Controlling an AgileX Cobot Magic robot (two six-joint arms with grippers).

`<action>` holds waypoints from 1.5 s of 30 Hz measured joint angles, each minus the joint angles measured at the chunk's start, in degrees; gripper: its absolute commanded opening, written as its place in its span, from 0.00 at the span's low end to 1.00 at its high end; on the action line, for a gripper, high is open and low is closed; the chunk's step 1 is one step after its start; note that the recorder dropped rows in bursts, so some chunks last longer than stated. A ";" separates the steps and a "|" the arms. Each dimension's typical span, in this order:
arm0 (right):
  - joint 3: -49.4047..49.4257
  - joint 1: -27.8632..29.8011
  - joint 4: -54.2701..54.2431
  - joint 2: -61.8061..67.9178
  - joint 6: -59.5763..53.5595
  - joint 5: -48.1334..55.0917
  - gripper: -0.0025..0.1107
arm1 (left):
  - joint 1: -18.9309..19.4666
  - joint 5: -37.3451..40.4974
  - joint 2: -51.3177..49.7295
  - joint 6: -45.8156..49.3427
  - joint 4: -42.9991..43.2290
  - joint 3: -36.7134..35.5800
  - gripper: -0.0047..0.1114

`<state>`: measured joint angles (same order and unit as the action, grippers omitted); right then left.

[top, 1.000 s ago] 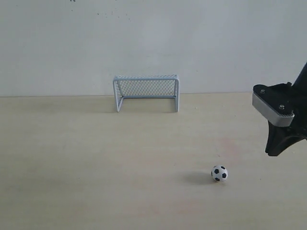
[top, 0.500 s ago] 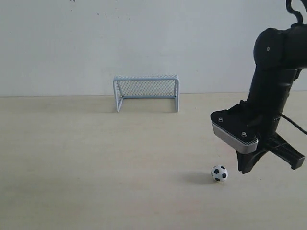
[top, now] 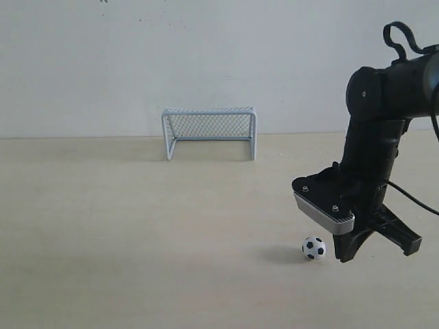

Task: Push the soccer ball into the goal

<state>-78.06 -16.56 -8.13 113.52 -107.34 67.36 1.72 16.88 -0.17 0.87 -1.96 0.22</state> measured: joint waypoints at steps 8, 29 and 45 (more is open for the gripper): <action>0.00 0.00 0.00 2.99 0.00 -2.59 0.02 | 0.00 0.00 0.00 0.00 0.00 0.00 0.08; 0.32 0.00 -8.66 5.20 4.97 -22.60 0.02 | 0.00 0.00 0.00 0.00 0.00 0.00 0.08; -0.70 -0.04 -2.84 -0.97 21.94 -11.27 0.02 | 0.00 0.00 0.00 0.00 0.00 0.00 0.08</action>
<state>-78.76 -16.60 -10.97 112.55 -85.40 56.09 1.72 16.88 -0.17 0.87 -1.96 0.22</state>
